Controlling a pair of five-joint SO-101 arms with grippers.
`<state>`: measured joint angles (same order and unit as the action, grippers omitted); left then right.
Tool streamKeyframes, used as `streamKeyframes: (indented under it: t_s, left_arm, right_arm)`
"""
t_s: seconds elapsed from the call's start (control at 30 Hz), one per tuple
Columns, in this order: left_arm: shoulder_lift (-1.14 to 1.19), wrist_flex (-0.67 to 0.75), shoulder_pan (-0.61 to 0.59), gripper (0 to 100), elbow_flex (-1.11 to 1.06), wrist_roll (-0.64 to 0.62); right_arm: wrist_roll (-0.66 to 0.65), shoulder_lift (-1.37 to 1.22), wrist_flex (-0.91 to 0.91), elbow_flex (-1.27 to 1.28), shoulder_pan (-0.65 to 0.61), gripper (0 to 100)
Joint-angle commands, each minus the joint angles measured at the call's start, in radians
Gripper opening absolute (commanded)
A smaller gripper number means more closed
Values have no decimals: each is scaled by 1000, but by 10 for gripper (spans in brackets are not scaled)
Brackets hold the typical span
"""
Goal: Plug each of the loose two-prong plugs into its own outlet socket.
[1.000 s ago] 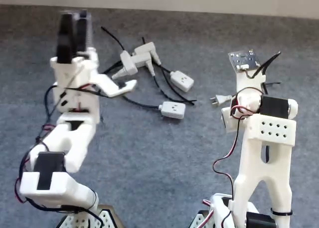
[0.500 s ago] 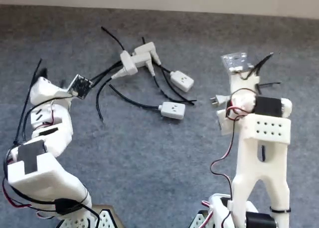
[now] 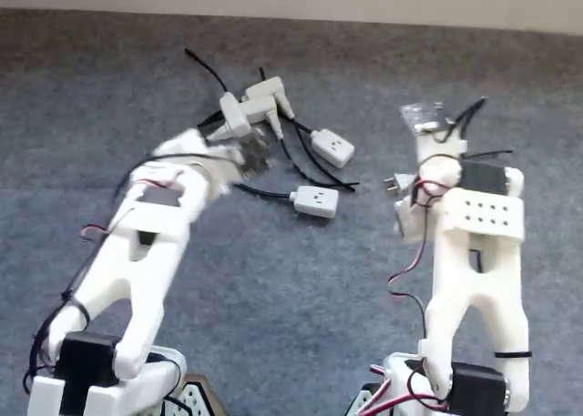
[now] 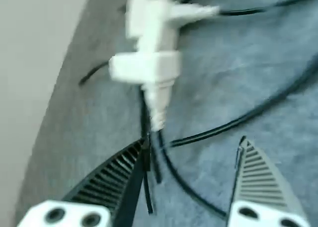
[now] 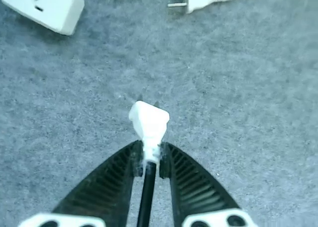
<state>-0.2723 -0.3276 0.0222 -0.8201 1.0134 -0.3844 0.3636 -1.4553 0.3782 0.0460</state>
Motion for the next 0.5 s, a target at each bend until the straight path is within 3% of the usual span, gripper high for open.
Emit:
streamKeyframes:
  t_s: [0.0,0.13,0.27,0.47]
  left_arm:
    - [22,-15,136,258,-5,164]
    - [65,114,214,258,-12,255]
    - [125,353,257,258,-28,407]
    - [219,974,361,252,-325,687]
  right_arm:
    - [-11,4,15,-76,113,36]
    - [-11,2,16,-91,150,36]
    - [-25,2,16,-91,150,36]
    - [-57,2,16,-91,153,36]
